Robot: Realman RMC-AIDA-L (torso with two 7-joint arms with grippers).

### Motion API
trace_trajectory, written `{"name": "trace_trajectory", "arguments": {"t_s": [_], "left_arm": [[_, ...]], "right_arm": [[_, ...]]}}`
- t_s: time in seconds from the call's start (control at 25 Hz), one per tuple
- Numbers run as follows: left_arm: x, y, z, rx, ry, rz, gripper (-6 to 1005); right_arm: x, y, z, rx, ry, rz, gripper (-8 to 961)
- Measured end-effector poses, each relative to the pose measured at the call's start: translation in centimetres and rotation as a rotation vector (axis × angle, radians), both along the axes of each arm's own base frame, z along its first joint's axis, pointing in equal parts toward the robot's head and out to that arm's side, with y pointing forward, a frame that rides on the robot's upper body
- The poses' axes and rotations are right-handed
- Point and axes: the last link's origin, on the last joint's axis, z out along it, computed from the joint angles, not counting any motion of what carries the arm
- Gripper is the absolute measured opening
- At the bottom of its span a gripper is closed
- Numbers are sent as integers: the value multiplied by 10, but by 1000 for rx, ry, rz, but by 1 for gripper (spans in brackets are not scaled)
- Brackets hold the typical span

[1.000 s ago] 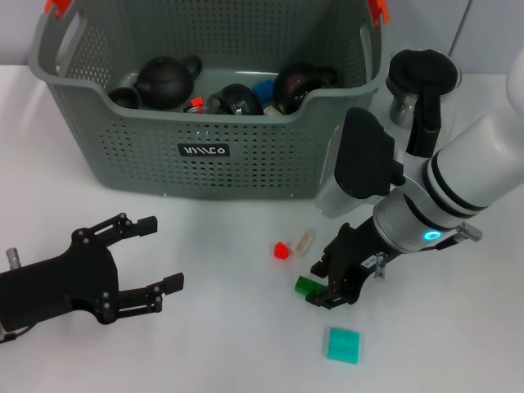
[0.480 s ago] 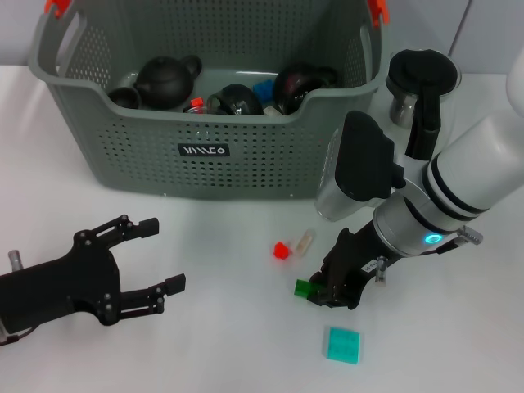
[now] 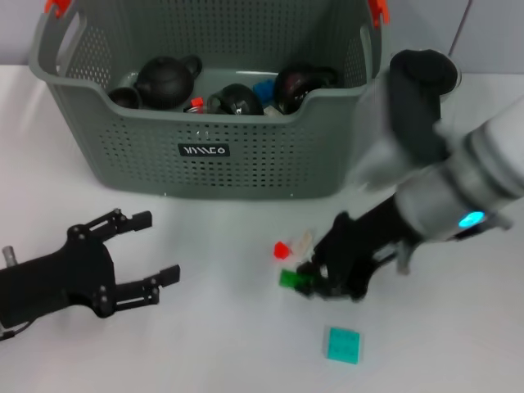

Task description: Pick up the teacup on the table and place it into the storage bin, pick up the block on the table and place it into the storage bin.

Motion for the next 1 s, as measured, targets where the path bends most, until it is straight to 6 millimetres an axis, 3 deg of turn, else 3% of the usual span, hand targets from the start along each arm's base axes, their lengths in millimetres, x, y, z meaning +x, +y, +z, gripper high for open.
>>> {"name": "trace_trajectory", "arguments": {"t_s": [0.16,0.2,0.24,0.32,0.44,0.6,0.76,1.0], "left_arm": [[-1,1,4,19,-8,11,884],[-1,1,4,21,-10,11,884],[-1,2,4,22,-11,12,884],[-1,2,4,24,-12,13,884],[0,4,4,25,-13,10,884],[3,6,3,25,-18,4,884],[5,8,1,26,-19,3,885],[5,9,0,38,-26,12,885]], "right_arm": [[-32,-1,53,37,196,15,205],[-47,4,79,120,276,7,205],[-47,4,79,120,276,7,205],[-60,11,99,203,329,-5,204],[-80,32,118,338,395,-44,204],[-87,75,116,523,370,-140,204],[-85,112,91,596,304,-195,204],[-79,139,50,646,203,-192,205]]}}
